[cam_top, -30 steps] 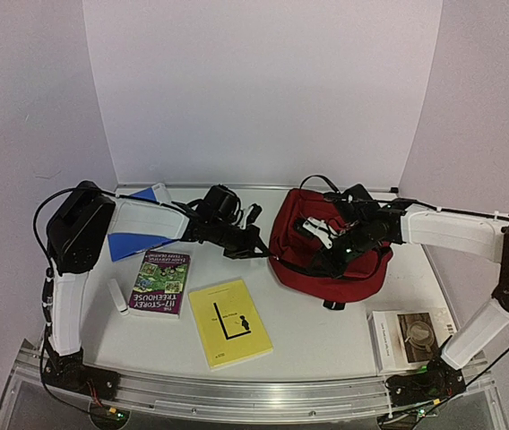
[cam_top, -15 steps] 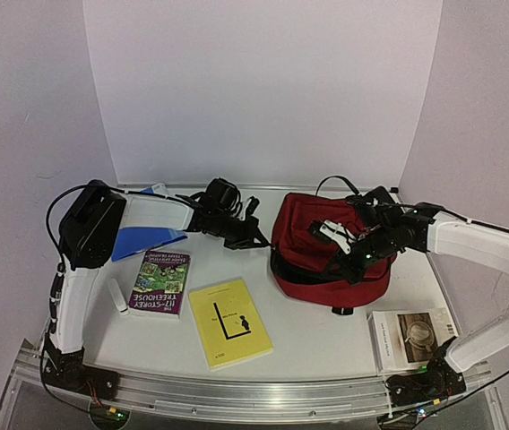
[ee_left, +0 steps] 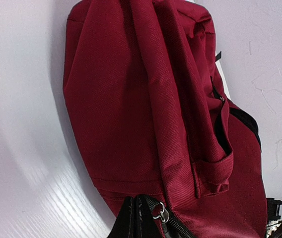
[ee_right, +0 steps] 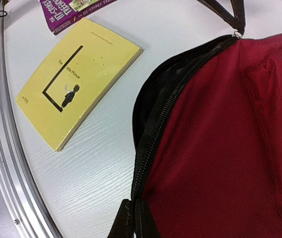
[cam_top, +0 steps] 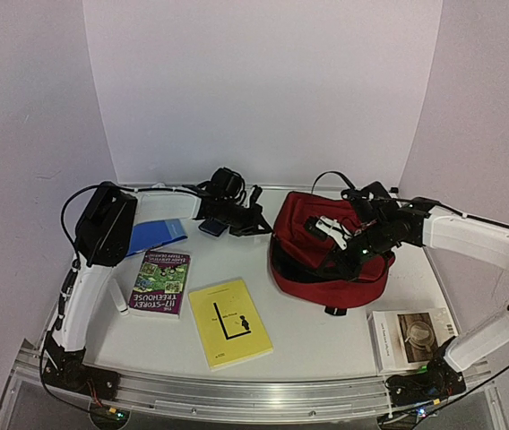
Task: Pack the student bag
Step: Unzip the student bag at the center of the board, then adjust the student bag at the center of the board.
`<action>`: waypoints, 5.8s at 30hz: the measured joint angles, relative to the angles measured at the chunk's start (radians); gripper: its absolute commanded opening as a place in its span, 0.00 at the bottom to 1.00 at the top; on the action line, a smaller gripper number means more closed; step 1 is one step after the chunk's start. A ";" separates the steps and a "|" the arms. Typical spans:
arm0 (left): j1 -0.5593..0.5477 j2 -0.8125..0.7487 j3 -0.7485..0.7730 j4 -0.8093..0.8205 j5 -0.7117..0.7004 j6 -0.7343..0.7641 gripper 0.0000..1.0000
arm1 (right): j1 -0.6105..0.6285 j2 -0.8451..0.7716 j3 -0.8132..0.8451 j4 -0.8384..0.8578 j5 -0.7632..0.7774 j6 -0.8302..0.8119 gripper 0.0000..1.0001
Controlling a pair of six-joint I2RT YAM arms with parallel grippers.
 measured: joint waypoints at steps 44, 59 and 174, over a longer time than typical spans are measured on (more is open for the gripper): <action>-0.146 -0.101 -0.286 0.103 -0.164 -0.093 0.87 | -0.413 0.748 0.460 0.320 0.361 0.076 0.00; -0.292 -0.102 -0.035 -0.021 -0.299 0.084 0.93 | -0.414 0.748 0.501 0.313 0.333 0.145 0.00; 0.166 -0.478 -0.509 -0.452 -0.894 0.377 0.94 | -0.375 0.661 0.350 0.288 0.190 0.046 0.86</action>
